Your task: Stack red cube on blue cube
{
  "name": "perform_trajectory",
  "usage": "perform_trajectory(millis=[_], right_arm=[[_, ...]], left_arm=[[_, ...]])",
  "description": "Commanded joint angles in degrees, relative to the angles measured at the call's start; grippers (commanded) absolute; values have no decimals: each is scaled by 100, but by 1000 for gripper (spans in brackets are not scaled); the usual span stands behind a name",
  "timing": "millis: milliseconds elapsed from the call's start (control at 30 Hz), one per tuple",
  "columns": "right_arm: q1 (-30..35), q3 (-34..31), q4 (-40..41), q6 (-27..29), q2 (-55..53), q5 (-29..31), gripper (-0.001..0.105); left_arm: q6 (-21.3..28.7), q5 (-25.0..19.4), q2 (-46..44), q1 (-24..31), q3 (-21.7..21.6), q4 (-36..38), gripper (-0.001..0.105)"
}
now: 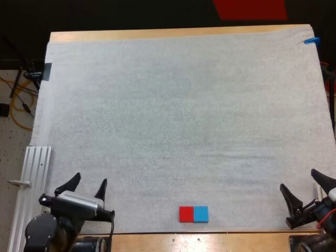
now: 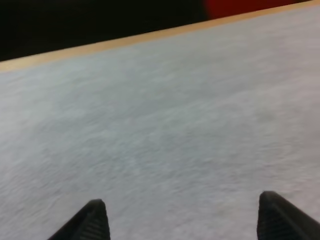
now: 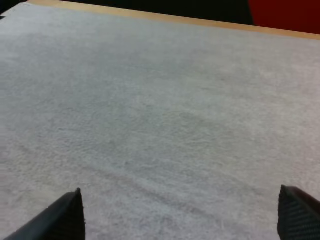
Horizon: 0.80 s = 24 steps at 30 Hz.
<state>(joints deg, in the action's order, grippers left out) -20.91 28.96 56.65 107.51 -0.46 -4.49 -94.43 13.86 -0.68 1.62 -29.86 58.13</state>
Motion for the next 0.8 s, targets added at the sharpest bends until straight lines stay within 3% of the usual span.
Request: perform_trajectory(millis=[0, 133, 333, 767], right_arm=[[-2, 117, 9, 44, -93, -110, 76], [-2, 422, 19, 224, 236, -110, 76], [-2, 931, 93, 685, 1022, -343, 76], [-2, 1833, 105, 992, 2605, -1490, 76]], left_arm=[[-13, 217, -648, -12, -203, -71, 62], [-13, 230, -335, -209, -624, 88, 62], [273, 247, 430, -938, -1248, 380, 62], [966, 300, 1448, -2316, -2188, 1510, 62]])
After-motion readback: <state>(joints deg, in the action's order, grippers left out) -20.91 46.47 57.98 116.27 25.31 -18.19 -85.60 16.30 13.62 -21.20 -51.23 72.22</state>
